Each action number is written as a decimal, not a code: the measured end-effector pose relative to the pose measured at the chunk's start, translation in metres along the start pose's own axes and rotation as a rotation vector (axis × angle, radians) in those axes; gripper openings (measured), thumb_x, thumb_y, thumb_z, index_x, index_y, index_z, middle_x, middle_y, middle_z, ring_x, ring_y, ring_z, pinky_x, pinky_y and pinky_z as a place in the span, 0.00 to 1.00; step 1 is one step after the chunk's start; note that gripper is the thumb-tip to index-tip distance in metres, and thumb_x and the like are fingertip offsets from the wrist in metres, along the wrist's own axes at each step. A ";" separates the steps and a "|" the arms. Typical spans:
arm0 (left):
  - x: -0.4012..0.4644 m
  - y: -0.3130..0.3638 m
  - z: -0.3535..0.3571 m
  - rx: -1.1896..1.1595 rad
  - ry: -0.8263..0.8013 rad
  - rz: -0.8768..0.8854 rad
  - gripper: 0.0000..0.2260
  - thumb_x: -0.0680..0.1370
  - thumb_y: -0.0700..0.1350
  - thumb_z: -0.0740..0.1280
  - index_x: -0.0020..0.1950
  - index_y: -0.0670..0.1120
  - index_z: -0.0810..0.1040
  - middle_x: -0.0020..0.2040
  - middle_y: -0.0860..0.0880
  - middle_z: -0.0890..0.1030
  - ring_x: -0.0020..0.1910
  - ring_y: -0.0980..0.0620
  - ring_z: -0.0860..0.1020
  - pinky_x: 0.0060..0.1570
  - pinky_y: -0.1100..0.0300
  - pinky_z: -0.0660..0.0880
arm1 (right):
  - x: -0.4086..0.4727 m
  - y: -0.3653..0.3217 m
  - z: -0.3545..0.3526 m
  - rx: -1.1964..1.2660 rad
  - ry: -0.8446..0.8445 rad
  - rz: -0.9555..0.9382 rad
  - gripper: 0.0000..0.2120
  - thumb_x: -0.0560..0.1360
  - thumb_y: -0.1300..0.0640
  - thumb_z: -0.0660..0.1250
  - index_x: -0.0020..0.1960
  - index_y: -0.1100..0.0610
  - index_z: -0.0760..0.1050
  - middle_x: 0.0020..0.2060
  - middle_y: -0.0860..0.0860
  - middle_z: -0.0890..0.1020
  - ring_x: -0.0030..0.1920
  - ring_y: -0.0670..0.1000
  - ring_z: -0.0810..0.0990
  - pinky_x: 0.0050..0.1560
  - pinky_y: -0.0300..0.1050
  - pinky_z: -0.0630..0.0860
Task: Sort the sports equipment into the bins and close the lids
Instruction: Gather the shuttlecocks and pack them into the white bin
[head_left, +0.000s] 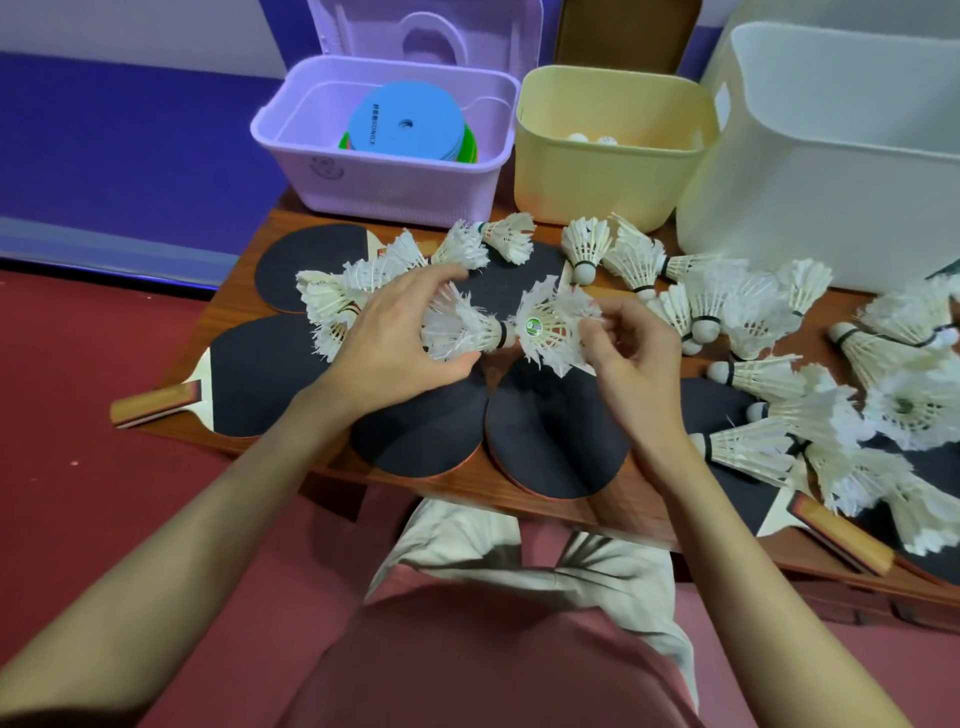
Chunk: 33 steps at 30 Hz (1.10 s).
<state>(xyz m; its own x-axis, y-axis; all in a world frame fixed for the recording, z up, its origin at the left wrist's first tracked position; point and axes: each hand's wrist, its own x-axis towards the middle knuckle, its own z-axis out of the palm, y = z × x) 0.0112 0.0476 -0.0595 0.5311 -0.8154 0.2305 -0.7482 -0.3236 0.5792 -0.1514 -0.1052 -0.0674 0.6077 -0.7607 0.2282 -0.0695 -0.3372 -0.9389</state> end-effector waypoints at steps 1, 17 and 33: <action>0.000 0.003 0.001 -0.031 0.000 -0.043 0.36 0.66 0.50 0.76 0.70 0.52 0.65 0.54 0.54 0.74 0.49 0.57 0.72 0.54 0.56 0.72 | 0.000 -0.001 0.000 0.017 0.018 0.007 0.06 0.76 0.66 0.63 0.47 0.58 0.76 0.33 0.49 0.74 0.35 0.46 0.71 0.35 0.32 0.68; 0.011 0.014 0.024 -0.055 -0.070 -0.016 0.42 0.64 0.48 0.77 0.73 0.50 0.57 0.64 0.50 0.72 0.64 0.54 0.69 0.62 0.59 0.68 | 0.019 -0.028 0.012 -0.057 -0.168 -0.072 0.11 0.73 0.66 0.65 0.38 0.52 0.78 0.32 0.56 0.81 0.32 0.44 0.73 0.34 0.39 0.70; 0.004 -0.002 0.038 -0.349 0.173 -0.038 0.44 0.63 0.48 0.78 0.74 0.44 0.61 0.67 0.46 0.70 0.65 0.55 0.71 0.65 0.56 0.71 | 0.046 -0.006 0.045 -0.194 -0.240 0.018 0.07 0.72 0.66 0.64 0.44 0.61 0.81 0.34 0.52 0.80 0.34 0.46 0.74 0.37 0.37 0.72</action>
<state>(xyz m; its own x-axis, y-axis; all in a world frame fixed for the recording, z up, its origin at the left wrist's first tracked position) -0.0001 0.0272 -0.0898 0.6374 -0.7032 0.3150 -0.5625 -0.1453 0.8139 -0.0874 -0.1130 -0.0625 0.7729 -0.6226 0.1225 -0.2181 -0.4419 -0.8701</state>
